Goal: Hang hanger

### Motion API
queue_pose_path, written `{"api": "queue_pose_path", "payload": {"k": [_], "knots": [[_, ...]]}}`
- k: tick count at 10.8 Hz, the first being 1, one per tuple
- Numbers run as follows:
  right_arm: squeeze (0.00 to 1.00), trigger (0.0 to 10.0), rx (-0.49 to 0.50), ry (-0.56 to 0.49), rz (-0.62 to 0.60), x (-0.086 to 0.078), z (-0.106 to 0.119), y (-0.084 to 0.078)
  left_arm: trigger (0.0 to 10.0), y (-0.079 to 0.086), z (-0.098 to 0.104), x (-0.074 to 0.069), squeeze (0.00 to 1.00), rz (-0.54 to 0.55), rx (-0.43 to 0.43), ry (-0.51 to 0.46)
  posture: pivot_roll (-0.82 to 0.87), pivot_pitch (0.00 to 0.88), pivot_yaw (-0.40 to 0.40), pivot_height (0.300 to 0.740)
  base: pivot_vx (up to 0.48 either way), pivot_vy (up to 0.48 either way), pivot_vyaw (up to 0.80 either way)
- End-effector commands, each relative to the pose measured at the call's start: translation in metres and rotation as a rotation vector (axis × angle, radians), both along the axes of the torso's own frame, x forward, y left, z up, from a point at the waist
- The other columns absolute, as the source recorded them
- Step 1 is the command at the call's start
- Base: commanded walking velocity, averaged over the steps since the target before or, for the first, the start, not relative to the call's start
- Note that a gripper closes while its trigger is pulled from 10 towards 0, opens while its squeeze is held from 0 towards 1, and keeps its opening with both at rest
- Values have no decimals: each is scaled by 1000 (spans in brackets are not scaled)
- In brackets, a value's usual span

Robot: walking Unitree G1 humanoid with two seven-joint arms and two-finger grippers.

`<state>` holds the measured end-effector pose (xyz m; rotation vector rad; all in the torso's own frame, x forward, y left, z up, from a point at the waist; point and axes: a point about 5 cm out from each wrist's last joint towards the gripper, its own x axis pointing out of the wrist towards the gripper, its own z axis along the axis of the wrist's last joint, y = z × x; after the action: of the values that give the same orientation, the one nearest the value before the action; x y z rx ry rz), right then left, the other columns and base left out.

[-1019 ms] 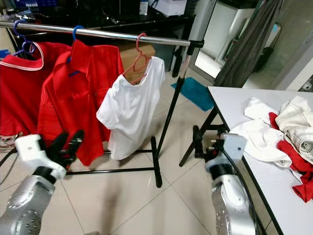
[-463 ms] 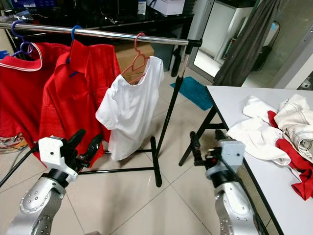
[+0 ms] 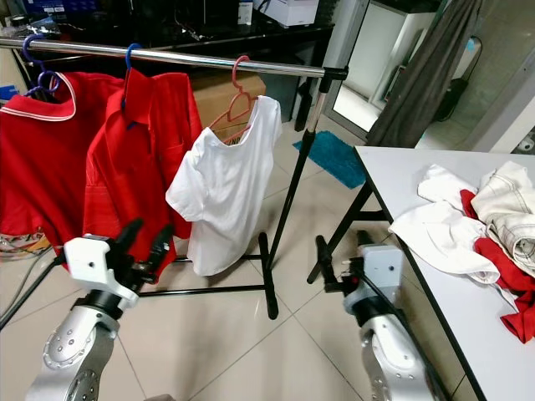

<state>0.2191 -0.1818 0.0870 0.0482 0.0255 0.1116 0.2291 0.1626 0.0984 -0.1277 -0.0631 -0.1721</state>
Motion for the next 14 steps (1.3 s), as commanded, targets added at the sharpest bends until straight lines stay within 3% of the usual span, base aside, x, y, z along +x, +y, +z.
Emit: {"api": "queue_pose_path", "payload": {"k": [1,2,3,4,11,14], "knots": [[0,10000,-15,-18,-48,-4,5,-11,10000,1,0,-2,0,43,-10,4,32,0,-85,740,0,0,0],[0,6627,-16,-2,-54,-9,1,-10,10000,0,-4,-5,0,57,-16,16,31,0,-86,740,0,0,0],[0,588,-16,4,-55,-9,-2,-7,10000,-3,-5,-6,0,53,-11,15,27,0,-86,740,0,0,0],[0,10000,-17,-4,-48,-4,-1,-4,10000,-6,-6,-3,0,38,2,14,23,0,-87,740,0,0,0],[0,10000,-4,-30,-40,15,-1,4,10000,-13,-5,6,0,45,5,9,36,0,-94,740,0,0,0],[0,10000,-19,-33,-24,17,-2,3,10000,-12,-5,5,0,63,8,-6,42,0,-100,740,373,0,0]]}}
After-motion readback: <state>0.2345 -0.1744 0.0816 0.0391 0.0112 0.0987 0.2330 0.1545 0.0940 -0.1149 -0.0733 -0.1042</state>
